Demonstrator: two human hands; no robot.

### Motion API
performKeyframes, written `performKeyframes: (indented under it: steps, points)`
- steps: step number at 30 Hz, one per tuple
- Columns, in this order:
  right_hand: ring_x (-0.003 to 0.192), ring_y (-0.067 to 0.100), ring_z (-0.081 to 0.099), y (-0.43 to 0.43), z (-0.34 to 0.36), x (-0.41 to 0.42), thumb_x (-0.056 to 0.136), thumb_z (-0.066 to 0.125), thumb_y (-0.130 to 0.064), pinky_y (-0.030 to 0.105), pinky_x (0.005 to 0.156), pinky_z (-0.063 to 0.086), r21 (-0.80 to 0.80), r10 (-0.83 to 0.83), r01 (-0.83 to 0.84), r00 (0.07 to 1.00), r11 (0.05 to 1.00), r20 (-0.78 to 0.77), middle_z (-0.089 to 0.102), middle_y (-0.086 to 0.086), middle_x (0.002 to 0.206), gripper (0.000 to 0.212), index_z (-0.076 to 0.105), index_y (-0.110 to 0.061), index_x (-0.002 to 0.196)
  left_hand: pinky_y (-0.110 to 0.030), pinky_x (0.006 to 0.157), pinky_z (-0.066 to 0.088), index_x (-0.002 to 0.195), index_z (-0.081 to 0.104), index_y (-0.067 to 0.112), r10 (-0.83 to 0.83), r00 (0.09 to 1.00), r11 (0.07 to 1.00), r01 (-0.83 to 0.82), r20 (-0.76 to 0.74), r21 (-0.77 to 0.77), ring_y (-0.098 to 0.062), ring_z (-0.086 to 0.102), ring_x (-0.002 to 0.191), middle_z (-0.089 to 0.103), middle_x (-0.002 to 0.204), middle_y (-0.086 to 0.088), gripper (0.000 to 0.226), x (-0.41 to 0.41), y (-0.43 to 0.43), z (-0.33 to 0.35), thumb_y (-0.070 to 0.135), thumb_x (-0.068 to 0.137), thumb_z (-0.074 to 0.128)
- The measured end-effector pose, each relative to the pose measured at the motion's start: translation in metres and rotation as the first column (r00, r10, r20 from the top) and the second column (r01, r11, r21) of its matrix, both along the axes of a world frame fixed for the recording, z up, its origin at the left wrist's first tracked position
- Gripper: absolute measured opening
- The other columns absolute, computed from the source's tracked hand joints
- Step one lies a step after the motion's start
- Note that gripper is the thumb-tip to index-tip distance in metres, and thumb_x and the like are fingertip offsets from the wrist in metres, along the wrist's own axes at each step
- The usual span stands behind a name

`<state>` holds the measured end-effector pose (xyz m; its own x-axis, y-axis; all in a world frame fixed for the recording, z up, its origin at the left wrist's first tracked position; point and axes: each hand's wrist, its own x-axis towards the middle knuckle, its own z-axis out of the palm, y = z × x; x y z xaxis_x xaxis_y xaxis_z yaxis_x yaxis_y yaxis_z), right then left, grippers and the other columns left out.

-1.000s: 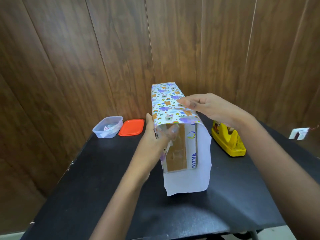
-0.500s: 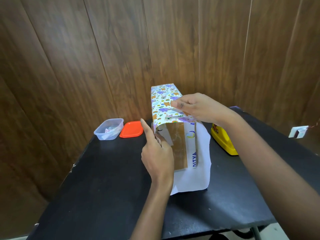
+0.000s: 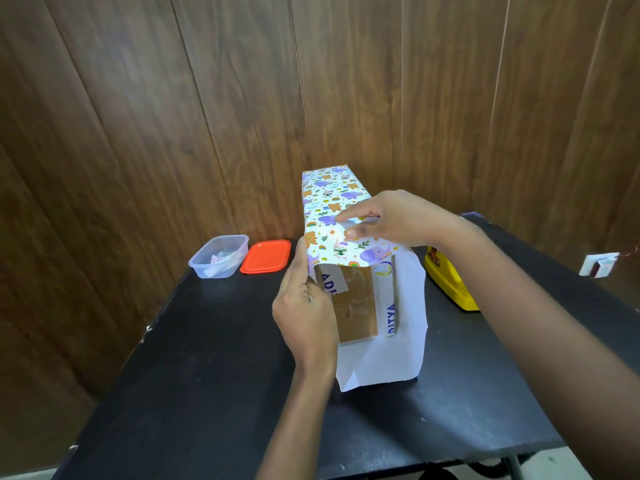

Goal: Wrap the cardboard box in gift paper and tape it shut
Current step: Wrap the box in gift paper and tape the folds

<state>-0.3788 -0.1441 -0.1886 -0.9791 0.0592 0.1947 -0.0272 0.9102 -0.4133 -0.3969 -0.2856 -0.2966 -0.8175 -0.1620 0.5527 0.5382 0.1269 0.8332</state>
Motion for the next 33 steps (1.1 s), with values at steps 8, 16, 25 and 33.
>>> performKeyframes:
  steps: [8,16,25,33]
  points:
    - [0.120,0.013,0.052,0.004,-0.006,-0.009,0.083,0.069,-0.031,0.033,0.093,0.045,0.045,-0.034,0.037,0.998,0.998,-0.057,0.055,-0.008,0.135,0.046,0.057,-0.041,0.126,0.006,0.080,0.032,0.113,0.068,0.009,0.013,0.988,0.992,-0.032,-0.151,-0.122,0.008,0.046,0.105,0.061,0.125,-0.004,0.053,-0.002,-0.002,-0.005,-0.018,0.077,0.040]
    - [0.121,0.010,0.049,0.014,-0.005,-0.009,0.084,0.069,-0.018,0.023,0.074,0.035,0.112,-0.015,0.019,0.999,0.994,-0.033,0.050,-0.015,0.139,0.055,0.052,-0.041,0.130,-0.037,0.074,0.046,0.141,0.038,0.022,0.060,0.998,0.775,-0.054,-0.012,-0.629,-0.026,0.056,0.109,0.026,0.152,0.009,0.049,0.015,0.000,0.009,0.016,0.093,0.042]
    - [0.126,0.012,0.045,0.017,-0.004,-0.009,0.084,0.068,-0.019,0.024,0.081,0.038,0.152,0.004,0.001,0.999,0.988,-0.032,0.050,-0.013,0.139,0.055,0.050,-0.040,0.132,-0.033,0.062,0.036,0.112,0.047,0.014,0.208,0.976,0.636,-0.180,-0.058,-0.751,-0.024,0.055,0.098,0.057,0.105,-0.003,0.018,0.006,-0.007,0.055,0.019,0.096,0.041]
    - [0.124,0.010,0.044,0.022,-0.005,-0.008,0.084,0.068,-0.019,0.018,0.074,0.032,0.121,0.035,-0.031,0.999,0.992,-0.024,0.047,-0.014,0.141,0.056,0.049,-0.040,0.133,-0.036,0.063,0.044,0.109,0.049,0.013,0.149,0.989,0.649,-0.097,0.002,-0.754,-0.027,0.059,0.092,0.065,0.098,-0.006,0.022,-0.027,-0.013,0.072,0.013,0.088,0.055]
